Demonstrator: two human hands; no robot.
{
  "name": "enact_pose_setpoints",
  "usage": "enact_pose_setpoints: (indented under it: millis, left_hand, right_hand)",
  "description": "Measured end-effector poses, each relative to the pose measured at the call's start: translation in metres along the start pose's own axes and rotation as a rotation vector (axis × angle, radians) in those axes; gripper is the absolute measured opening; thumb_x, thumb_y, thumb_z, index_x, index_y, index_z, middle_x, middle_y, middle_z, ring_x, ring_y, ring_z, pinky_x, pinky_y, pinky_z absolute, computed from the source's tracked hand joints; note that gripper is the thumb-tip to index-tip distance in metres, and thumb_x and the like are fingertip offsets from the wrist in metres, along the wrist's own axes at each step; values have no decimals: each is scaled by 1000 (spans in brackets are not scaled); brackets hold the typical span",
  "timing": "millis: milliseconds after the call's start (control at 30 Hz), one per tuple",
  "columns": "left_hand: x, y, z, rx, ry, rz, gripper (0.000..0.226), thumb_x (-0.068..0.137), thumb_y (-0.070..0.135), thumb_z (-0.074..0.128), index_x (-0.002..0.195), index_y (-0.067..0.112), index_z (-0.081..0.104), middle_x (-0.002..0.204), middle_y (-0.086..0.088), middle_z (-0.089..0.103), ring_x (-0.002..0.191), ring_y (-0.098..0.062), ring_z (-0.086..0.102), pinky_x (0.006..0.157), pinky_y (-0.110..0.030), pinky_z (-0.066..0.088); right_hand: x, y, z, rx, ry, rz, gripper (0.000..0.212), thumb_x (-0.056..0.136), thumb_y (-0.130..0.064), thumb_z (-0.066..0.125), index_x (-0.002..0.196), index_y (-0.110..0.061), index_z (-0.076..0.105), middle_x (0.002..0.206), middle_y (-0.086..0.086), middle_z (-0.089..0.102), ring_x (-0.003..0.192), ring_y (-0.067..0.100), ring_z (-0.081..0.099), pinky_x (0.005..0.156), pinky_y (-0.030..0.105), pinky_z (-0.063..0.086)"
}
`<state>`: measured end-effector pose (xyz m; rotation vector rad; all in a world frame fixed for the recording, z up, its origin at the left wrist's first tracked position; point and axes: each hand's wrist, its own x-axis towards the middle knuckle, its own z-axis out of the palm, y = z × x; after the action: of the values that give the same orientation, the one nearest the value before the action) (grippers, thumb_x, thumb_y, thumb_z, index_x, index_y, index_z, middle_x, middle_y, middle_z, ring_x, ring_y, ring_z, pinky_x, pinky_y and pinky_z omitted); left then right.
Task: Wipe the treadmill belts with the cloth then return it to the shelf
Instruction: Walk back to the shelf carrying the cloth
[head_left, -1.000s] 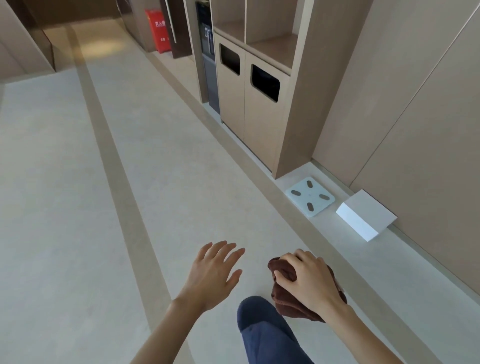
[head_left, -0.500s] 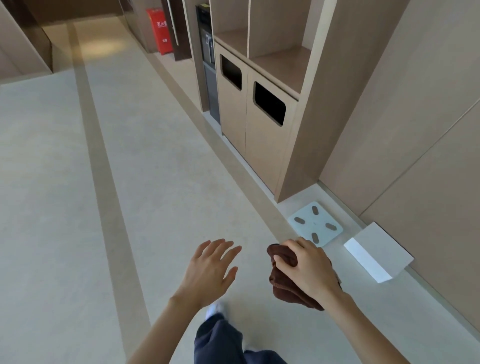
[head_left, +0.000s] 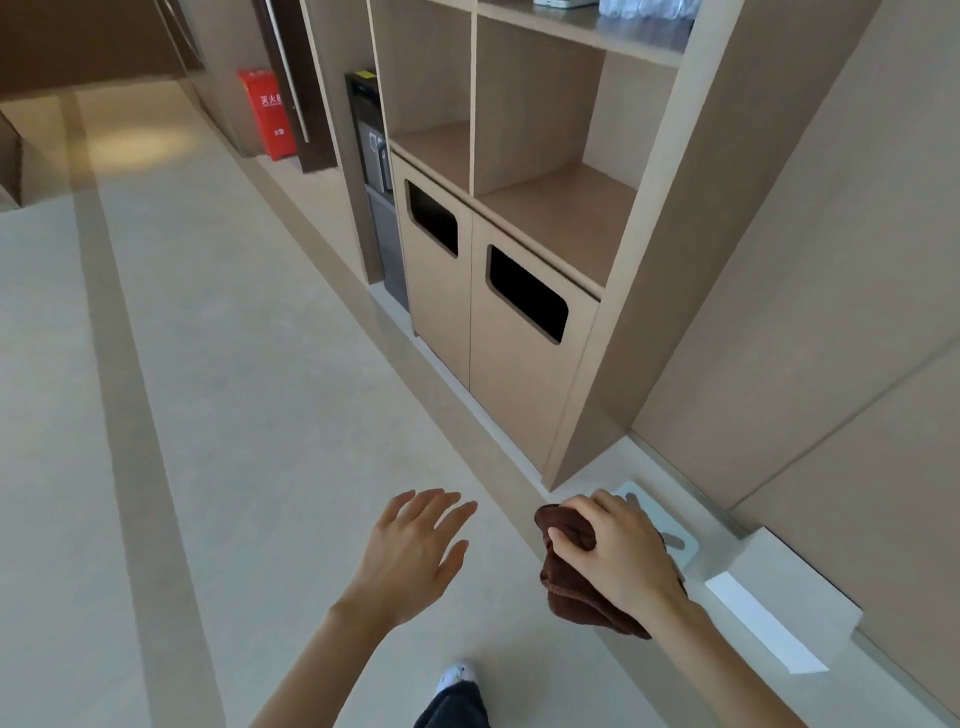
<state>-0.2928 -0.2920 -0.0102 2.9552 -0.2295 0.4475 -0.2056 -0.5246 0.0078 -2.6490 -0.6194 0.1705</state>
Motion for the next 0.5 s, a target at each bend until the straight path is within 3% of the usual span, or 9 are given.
enact_pose_setpoints:
  millis: [100,233,500]
  left_hand:
    - [43,-36,2,12,-3,41,35,85,34,48,110,21,69,109,2,69,100,-18,66,86,-35,53]
    - [80,-65,17,-22,-55,31,38,75,30,74,112,21,68,110,1,69,102,-20,65,87,-38,53]
    - [174,-119,53,36,-123,19,41,72,37,75,111,27,68,110,4,69,102,-18,66,85,-39,53]
  right_hand:
    - [56,-17,-3,33,50,19,26,85,-46,57,103,-28,63,94,-10,59,90,15,55,83,33,44]
    - [107,-18,-2,43,70,41,29,86,-48,55,105,-28,62,96,-9,60,88,14,56,81,31,46]
    - [225,4,12,-56,7,8,34,87,-52,50,107,-27,60,99,-6,60,88,15,56,80,25,40]
